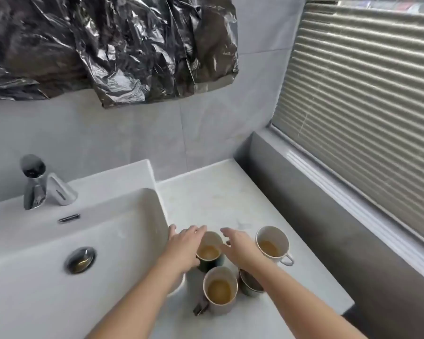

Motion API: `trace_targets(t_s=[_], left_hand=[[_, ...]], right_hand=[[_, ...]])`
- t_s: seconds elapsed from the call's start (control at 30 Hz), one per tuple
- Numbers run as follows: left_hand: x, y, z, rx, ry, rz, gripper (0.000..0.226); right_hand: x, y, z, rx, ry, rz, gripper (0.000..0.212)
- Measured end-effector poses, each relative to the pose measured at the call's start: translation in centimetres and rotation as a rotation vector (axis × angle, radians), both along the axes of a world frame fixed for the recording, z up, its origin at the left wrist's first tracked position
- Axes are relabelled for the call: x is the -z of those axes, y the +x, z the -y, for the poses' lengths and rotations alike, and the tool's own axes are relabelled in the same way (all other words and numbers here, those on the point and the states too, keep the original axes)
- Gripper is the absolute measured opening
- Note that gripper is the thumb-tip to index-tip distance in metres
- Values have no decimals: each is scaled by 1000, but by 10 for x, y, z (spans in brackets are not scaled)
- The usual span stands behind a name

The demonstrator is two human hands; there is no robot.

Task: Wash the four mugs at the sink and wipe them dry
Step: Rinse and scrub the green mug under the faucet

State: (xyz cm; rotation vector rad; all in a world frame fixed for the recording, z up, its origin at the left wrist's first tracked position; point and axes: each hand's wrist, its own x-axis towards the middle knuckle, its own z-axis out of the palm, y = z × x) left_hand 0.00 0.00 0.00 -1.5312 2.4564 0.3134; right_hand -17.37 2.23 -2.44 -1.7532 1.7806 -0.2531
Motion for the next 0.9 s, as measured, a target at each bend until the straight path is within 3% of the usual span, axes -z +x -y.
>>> trace_targets(t_s=[0.13, 0.23, 0.37, 0.5, 0.6, 0.67, 0.8, 0.9], left_hand=[[6, -6, 15, 55, 58, 16, 93], [10, -10, 21, 100, 71, 20, 83], [10, -11, 24, 107, 39, -18, 65], [0, -16, 22, 39, 15, -125, 62], [-17, -18, 24, -31, 21, -273, 77], [-34, -15, 26, -102, 110, -476, 84], [-77, 6, 33, -270, 359, -863, 69], [-101, 34, 35, -394, 503, -969, 73]], right_hand=[[7, 3, 14, -4, 35, -26, 28], [14, 5, 19, 5, 61, -16, 22], [17, 3, 22, 20, 46, -6, 33], [-1, -1, 27, 46, -28, 23, 39], [-32, -5, 34, 53, -120, 15, 32], [-56, -7, 39, 63, -175, 2, 26], [-96, -4, 44, 5, -325, 41, 15], [-121, 8, 42, -66, -390, 62, 14]])
